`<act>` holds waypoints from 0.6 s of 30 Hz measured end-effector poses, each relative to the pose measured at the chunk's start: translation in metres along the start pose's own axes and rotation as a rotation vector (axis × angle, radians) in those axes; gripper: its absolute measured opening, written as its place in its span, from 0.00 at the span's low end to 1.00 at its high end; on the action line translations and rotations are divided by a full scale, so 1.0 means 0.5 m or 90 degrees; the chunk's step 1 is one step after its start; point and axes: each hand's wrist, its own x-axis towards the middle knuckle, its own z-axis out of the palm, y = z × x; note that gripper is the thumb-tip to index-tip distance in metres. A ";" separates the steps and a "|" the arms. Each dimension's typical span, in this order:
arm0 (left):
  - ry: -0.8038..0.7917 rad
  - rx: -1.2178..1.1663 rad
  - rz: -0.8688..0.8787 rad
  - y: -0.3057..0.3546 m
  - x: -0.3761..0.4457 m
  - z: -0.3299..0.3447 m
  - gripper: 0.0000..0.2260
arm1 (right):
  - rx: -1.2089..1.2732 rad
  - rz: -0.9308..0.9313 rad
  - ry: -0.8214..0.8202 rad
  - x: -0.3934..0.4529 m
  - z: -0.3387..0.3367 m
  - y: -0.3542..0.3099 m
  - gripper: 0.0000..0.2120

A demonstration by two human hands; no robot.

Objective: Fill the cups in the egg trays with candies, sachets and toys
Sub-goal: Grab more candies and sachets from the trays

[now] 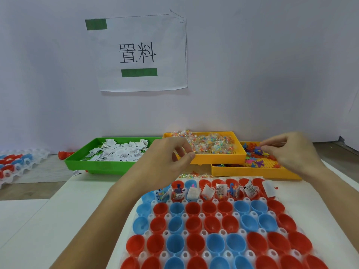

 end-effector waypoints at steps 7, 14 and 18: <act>0.023 -0.159 -0.013 0.028 0.000 0.035 0.03 | 0.258 -0.129 -0.226 -0.049 -0.024 -0.149 0.10; 0.063 -0.393 -0.076 0.040 0.003 0.034 0.02 | 0.321 -0.179 -0.262 -0.090 0.001 -0.219 0.09; 0.040 -0.430 -0.104 0.036 0.002 0.021 0.01 | 0.297 -0.174 -0.279 -0.093 0.003 -0.222 0.09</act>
